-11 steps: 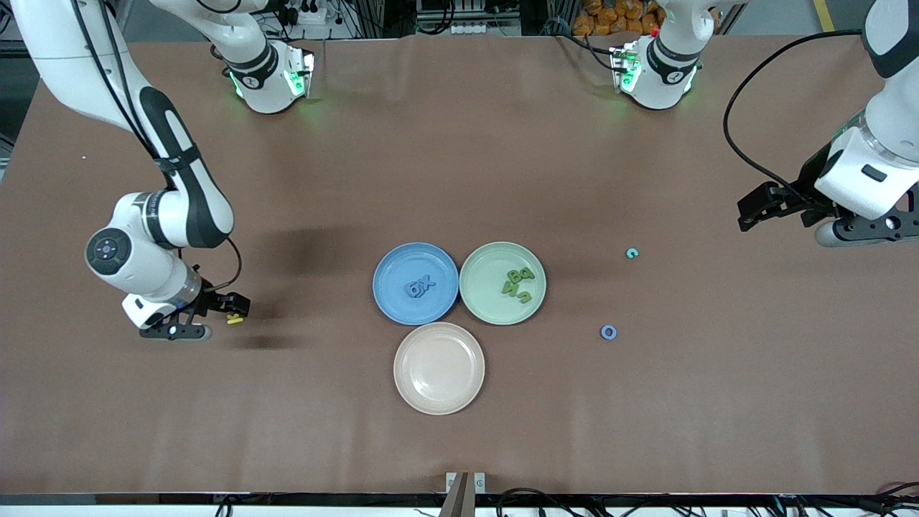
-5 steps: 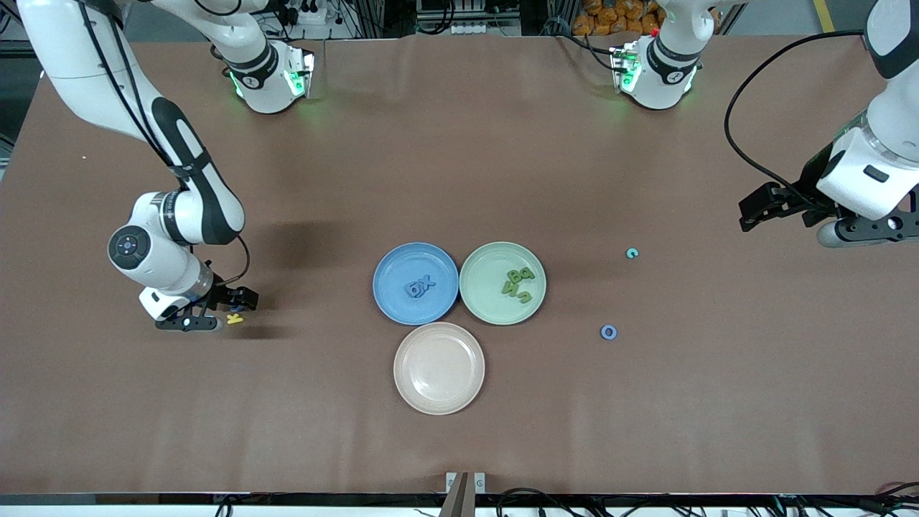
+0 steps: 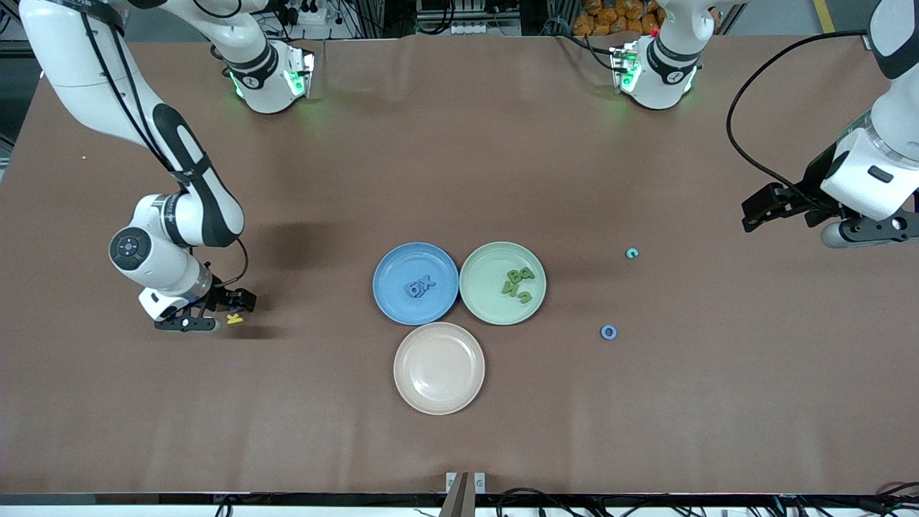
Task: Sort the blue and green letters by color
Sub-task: 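Grasp the blue G with the right gripper and lift it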
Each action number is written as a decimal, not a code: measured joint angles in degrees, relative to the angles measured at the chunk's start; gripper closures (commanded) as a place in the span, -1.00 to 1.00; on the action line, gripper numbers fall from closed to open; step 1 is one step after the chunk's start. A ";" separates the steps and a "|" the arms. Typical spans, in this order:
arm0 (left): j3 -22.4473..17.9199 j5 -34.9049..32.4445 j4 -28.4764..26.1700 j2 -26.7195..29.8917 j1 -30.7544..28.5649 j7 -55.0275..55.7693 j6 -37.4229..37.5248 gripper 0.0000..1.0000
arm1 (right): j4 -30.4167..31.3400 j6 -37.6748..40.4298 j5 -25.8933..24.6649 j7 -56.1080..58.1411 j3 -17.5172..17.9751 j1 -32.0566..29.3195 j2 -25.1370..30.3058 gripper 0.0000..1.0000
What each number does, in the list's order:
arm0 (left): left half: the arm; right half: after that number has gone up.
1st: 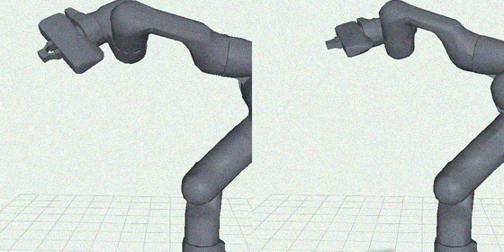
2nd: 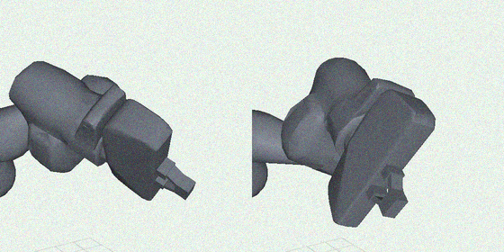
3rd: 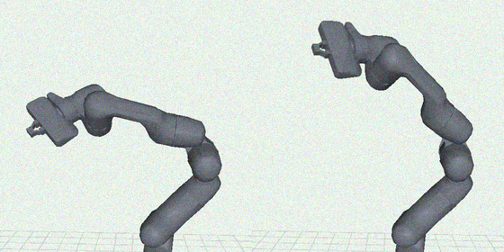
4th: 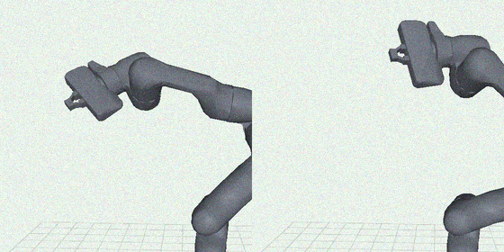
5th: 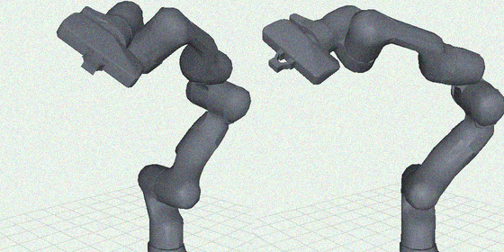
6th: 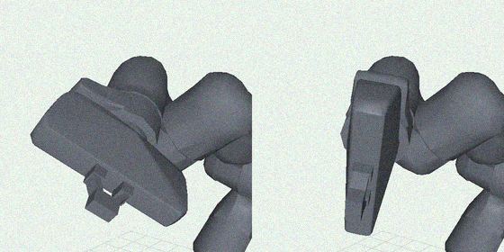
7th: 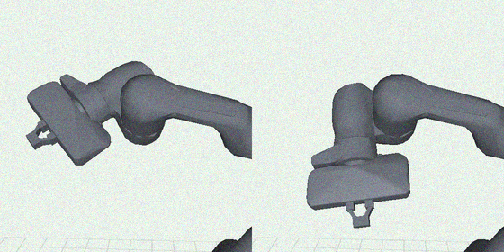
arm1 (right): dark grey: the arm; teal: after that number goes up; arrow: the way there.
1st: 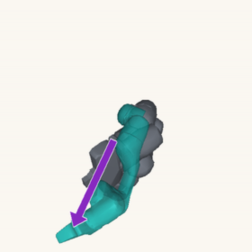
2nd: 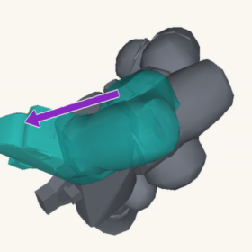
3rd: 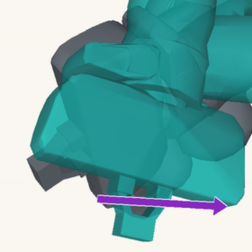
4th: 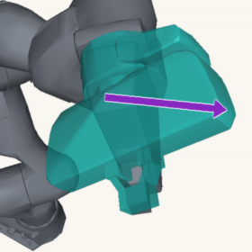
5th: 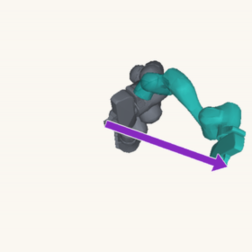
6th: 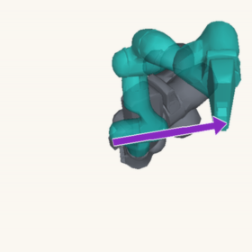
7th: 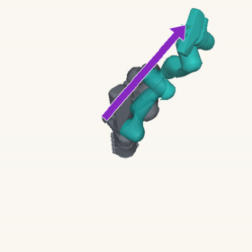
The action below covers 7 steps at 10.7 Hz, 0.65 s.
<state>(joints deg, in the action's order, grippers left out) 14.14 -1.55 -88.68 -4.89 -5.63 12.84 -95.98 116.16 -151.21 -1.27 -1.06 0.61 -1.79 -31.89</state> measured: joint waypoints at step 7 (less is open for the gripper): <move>-0.22 0.00 0.11 0.28 -0.28 -0.06 0.00 -1.00 | 0.47 -1.54 0.05 -0.07 -0.05 -0.01 0.13 0.29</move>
<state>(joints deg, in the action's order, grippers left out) 13.92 -1.55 -88.57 -4.61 -5.91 12.78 -95.98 116.63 -152.75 -1.21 -1.13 0.56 -1.80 -31.76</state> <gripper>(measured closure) 0.000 0.617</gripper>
